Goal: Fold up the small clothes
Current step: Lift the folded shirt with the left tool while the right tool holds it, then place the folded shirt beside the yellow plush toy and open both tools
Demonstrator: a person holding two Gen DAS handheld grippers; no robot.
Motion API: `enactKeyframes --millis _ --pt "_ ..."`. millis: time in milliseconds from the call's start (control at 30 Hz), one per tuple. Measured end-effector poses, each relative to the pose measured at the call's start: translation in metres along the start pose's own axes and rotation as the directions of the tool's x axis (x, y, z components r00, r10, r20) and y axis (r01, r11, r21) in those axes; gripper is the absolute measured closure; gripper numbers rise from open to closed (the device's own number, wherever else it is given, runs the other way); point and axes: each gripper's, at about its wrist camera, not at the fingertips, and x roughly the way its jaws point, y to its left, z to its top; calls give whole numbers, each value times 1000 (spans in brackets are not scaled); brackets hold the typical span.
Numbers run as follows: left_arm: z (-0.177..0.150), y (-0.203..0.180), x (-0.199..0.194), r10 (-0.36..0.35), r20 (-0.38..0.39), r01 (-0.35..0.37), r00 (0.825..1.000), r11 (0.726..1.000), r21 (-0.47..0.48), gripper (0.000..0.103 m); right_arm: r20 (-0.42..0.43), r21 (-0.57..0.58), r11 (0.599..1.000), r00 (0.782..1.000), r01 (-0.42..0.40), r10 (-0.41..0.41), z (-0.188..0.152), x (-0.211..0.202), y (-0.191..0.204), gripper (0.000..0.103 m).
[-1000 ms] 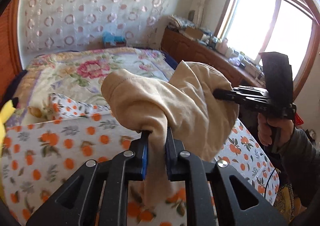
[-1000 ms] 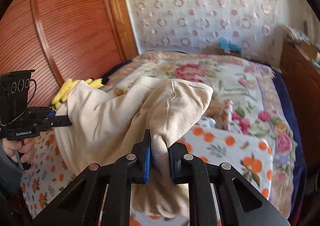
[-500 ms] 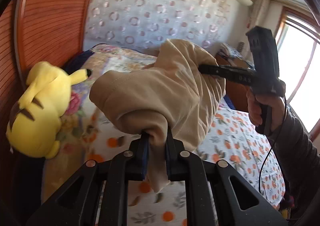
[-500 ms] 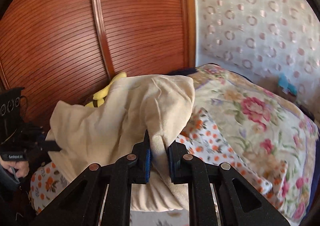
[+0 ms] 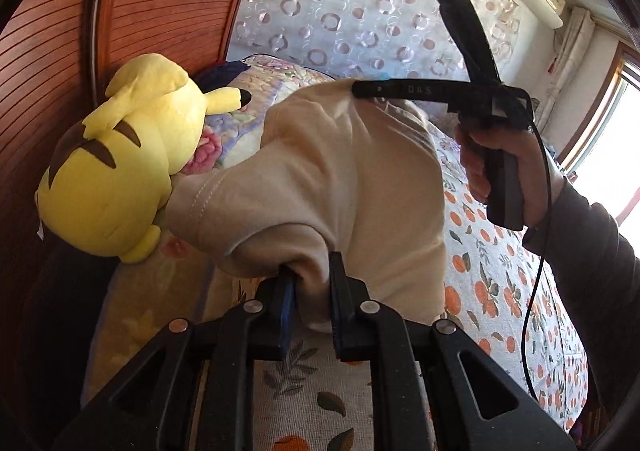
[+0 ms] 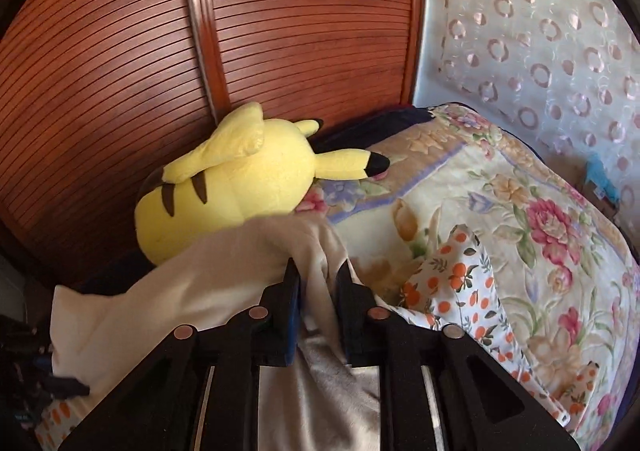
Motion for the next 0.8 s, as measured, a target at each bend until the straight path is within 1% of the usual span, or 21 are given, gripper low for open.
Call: enactKeyframes --millis 67,100,167,233,300,367,400,433,500,567,633,700,800 --pt "-2 6 -3 -6 7 6 1000 1000 -17 85 39 32 998 998 55 -56 2 -6 0 61" --pt "-3 10 -4 3 7 -3 1000 1000 -18 83 66 49 996 995 73 -77 -1 -14 -1 59" --pt "-5 9 -8 33 11 -33 999 999 1 73 108 68 995 991 72 -79 -11 -29 1 58" --pt "-7 8 -9 50 10 -51 999 998 21 63 121 72 996 991 44 -53 -25 -40 3 58" --pt "-8 6 -12 62 16 -62 998 997 44 57 107 64 998 994 17 -23 -40 -46 7 58" --pt "-10 -1 -16 95 31 -97 995 992 85 52 83 63 998 996 9 -14 -53 -46 7 58" --pt "-12 -5 -18 103 41 -106 994 989 106 44 66 68 998 998 8 -13 -57 -44 5 58" --pt "-12 -9 -21 108 50 -114 993 986 120 33 48 76 997 999 12 -16 -61 -43 1 58" --pt "-14 -19 -27 126 79 -137 989 978 159 26 15 111 994 1000 17 -19 -69 -32 -3 58" --pt "-16 -30 -33 129 95 -145 987 970 197 26 6 154 988 1000 3 -4 -69 -26 -10 58" --pt "-16 -37 -40 115 102 -134 988 970 204 26 31 188 982 999 1 -6 -68 -31 -16 58" --pt "-16 -45 -47 112 114 -135 987 967 218 26 60 193 981 998 15 -27 -69 -46 -14 58" --pt "-18 -60 -57 108 133 -138 985 961 241 26 91 172 984 994 41 -57 -81 -77 -6 58"
